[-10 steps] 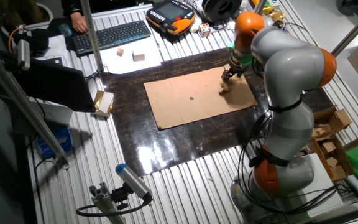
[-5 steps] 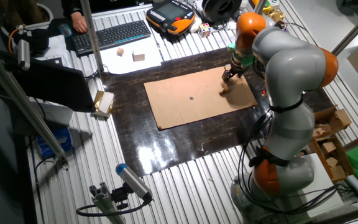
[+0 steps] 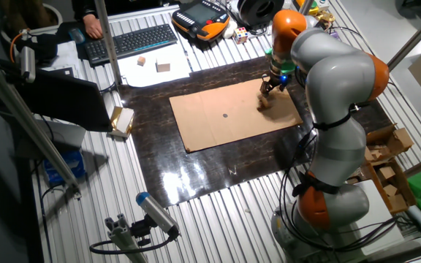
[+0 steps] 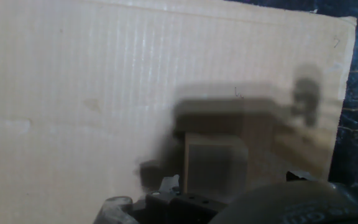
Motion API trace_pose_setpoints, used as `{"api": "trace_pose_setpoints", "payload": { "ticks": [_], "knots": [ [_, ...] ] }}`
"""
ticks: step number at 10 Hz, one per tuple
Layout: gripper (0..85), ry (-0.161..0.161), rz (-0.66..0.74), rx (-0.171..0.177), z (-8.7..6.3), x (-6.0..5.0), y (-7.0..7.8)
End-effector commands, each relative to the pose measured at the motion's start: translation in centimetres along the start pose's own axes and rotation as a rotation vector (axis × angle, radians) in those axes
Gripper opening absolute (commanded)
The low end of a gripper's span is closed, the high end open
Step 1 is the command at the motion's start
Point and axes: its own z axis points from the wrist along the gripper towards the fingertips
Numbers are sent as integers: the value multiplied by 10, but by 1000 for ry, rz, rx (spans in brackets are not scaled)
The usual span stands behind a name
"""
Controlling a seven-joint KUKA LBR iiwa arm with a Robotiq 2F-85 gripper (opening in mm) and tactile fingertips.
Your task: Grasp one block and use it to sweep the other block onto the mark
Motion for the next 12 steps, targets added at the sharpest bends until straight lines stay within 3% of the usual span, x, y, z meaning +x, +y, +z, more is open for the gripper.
{"api": "trace_pose_setpoints", "payload": {
  "ticks": [1,5,10,12],
  "knots": [
    [833,0,0,-10,4,-1,1],
    [823,-12,-21,2,8,-2,0],
    [810,-57,-15,-9,28,-6,7],
    [750,-58,-29,-18,31,-6,7]
  ]
}}
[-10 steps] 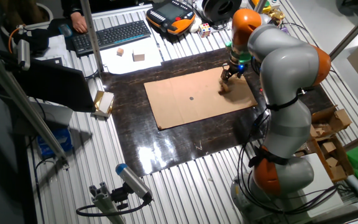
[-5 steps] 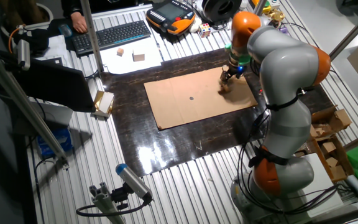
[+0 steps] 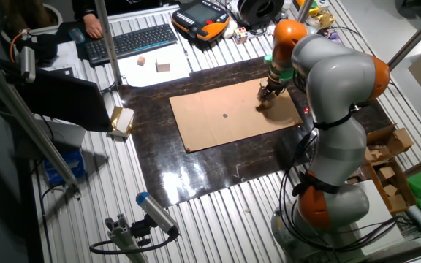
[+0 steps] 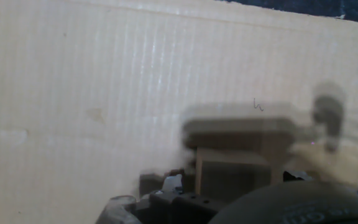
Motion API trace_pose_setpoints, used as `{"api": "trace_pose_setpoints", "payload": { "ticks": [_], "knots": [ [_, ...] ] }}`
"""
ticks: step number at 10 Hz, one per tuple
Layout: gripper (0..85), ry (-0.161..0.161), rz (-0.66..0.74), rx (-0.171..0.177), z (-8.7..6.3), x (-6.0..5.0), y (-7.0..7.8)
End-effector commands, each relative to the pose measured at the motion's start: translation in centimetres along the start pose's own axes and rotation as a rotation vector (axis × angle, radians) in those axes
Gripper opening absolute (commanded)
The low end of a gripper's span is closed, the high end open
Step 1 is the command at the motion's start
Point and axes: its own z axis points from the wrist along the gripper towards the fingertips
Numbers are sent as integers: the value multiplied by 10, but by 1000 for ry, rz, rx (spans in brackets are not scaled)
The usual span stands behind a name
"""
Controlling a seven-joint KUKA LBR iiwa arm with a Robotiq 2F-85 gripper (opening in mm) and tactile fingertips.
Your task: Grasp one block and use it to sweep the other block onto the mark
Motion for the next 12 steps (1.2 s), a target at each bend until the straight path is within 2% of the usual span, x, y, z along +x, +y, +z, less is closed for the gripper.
{"api": "trace_pose_setpoints", "payload": {
  "ticks": [1,2,4,5,6,8,10,12],
  "knots": [
    [707,0,-5,2,1,1,-1],
    [640,-1,-9,2,2,1,-1],
    [430,-6,-28,20,2,1,1],
    [370,-6,-31,21,2,2,1],
    [360,-6,-29,27,0,2,3],
    [343,14,4,29,-15,1,16],
    [340,31,50,35,-30,-2,38],
    [343,42,131,24,-42,-2,69]
  ]
}}
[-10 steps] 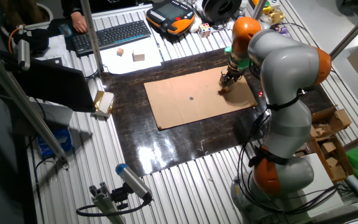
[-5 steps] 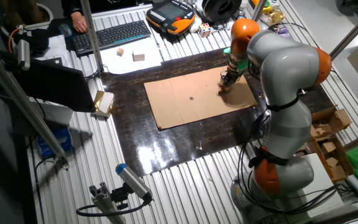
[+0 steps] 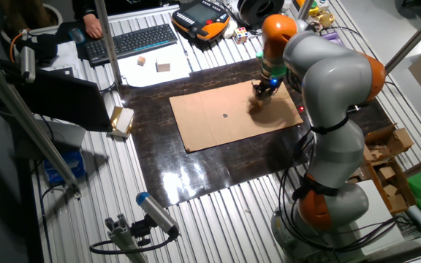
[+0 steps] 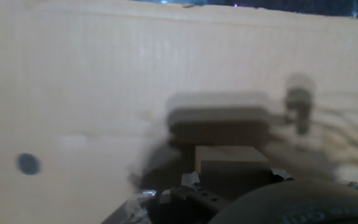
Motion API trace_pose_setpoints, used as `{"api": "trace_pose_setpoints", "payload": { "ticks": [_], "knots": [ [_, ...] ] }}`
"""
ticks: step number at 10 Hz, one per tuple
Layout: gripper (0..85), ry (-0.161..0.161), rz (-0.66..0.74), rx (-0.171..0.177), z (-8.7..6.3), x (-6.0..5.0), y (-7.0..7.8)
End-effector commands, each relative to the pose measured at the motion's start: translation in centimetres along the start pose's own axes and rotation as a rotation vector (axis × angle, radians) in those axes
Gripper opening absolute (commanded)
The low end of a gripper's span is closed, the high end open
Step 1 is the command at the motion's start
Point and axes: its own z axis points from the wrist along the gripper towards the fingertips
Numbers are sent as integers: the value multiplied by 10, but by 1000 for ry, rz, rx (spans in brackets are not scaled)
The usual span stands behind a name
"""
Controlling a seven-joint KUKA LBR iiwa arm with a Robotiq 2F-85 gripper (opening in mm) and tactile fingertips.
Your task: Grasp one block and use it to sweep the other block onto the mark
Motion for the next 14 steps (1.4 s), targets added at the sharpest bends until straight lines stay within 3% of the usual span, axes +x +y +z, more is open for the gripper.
{"api": "trace_pose_setpoints", "payload": {
  "ticks": [1,2,5,9,11,12,14],
  "knots": [
    [343,-4,19,-13,1,3,14],
    [343,2,35,-24,3,5,16],
    [340,13,70,-13,-1,13,19],
    [317,2,22,-1,-3,12,16],
    [273,-66,-50,48,-3,12,16],
    [250,-78,-83,45,-3,12,16],
    [210,-69,-117,38,-3,12,16]
  ]
}}
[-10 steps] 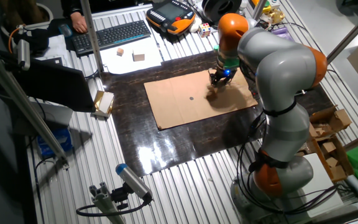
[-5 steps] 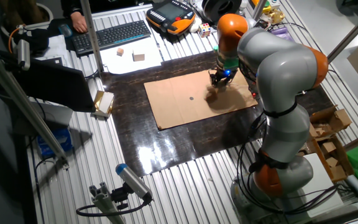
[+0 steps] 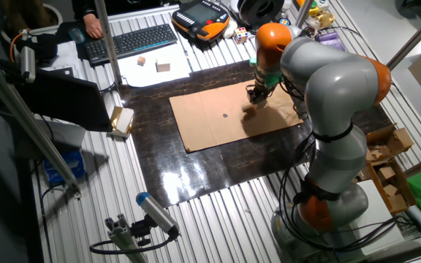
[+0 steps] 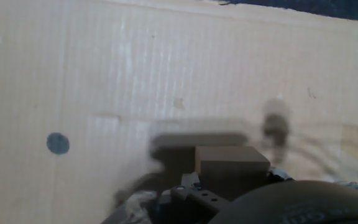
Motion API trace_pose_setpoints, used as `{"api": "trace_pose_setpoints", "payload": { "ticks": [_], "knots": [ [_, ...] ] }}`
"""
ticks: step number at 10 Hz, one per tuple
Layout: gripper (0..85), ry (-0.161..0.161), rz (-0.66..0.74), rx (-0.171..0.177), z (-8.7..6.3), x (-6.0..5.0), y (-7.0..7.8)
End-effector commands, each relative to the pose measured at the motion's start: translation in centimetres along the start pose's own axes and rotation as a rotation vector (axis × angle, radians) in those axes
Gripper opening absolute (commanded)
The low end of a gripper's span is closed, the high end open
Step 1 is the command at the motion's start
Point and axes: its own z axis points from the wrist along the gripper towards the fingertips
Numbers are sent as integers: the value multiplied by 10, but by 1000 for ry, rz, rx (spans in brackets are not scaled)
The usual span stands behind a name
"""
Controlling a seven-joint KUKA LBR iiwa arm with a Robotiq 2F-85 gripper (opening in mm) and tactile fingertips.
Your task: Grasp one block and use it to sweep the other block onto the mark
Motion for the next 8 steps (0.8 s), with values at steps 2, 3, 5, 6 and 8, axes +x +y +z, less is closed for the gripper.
{"api": "trace_pose_setpoints", "payload": {
  "ticks": [2,3,5,6,8],
  "knots": [
    [213,4,8,-5,0,0,0],
    [217,21,26,-26,-2,-6,9],
    [223,37,52,-21,-9,-27,42],
    [230,39,53,-11,-9,-33,60],
    [253,45,51,-38,-4,-39,88]
  ]
}}
